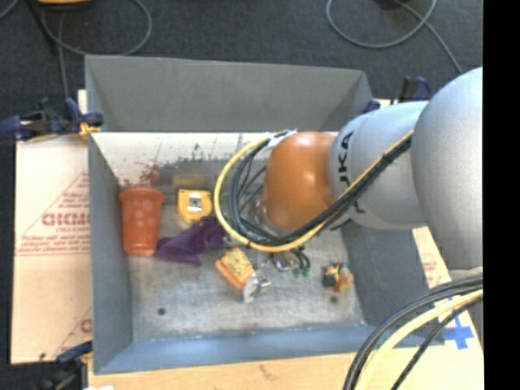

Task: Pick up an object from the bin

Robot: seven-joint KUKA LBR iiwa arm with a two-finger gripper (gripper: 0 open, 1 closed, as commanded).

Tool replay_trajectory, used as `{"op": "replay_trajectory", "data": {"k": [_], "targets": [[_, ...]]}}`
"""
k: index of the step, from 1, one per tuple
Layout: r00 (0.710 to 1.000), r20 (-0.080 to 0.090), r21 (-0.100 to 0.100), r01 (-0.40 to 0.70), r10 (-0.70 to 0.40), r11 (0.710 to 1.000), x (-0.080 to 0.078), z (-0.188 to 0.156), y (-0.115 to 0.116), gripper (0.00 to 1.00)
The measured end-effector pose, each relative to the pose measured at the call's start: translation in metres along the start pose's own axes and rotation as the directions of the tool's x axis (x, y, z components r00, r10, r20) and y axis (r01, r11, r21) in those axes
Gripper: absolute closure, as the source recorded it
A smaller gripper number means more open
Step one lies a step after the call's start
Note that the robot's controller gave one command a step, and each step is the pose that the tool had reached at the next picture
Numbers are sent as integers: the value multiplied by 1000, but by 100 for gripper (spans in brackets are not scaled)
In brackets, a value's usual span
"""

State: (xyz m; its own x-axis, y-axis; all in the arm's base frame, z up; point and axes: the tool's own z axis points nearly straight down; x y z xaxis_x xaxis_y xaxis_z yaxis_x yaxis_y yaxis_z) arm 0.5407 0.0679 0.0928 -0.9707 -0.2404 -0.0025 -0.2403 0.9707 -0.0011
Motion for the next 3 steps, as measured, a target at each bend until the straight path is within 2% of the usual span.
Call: {"op": "replay_trajectory", "data": {"k": [1,2,3], "targets": [[971,-18,-3,237,-237,972,-20,16,14,100],[971,-18,-3,236,-236,972,-20,16,14,100],[985,0,0,175,-175,985,-10,-104,5,100]]}}
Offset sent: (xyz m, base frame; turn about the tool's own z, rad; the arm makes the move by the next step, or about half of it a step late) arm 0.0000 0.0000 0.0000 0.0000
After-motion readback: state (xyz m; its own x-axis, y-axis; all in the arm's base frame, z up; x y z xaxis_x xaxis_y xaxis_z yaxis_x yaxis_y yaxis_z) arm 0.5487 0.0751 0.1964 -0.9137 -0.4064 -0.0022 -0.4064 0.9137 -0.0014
